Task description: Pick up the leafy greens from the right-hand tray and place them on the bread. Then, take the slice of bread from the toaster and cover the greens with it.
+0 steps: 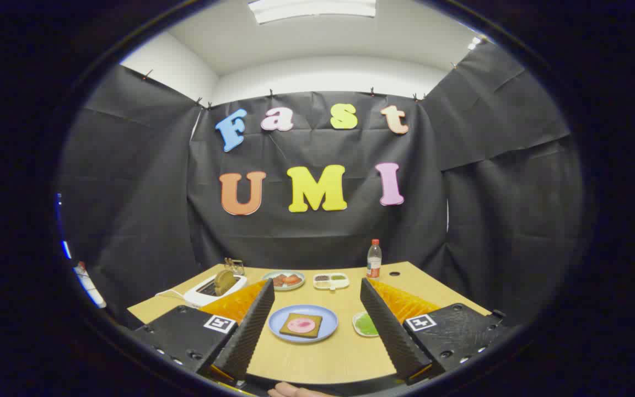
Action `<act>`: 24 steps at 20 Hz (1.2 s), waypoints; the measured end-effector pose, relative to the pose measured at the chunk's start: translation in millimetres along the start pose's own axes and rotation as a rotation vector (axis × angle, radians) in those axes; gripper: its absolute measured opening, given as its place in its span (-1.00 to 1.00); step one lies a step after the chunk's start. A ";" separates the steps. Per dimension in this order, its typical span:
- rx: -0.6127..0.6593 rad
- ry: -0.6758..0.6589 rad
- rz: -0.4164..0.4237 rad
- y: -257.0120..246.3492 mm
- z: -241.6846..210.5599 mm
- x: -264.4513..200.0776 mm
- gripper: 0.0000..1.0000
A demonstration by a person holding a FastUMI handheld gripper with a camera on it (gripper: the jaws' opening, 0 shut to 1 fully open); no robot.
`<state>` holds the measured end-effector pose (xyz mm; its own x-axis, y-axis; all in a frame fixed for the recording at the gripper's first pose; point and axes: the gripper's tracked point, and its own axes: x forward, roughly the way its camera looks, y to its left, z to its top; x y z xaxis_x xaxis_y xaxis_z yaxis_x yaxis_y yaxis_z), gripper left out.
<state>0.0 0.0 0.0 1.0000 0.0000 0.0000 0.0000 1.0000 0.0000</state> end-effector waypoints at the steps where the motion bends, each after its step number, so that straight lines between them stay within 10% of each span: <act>1: 0.001 0.004 0.000 0.5 -1.6 1.6 0.91; 24: -0.024 0.362 -0.186 -119.3 -120.4 145.7 0.92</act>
<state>145.7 -119.3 -120.4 0.9181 -0.1857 -0.3502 0.1770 0.9826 -0.0570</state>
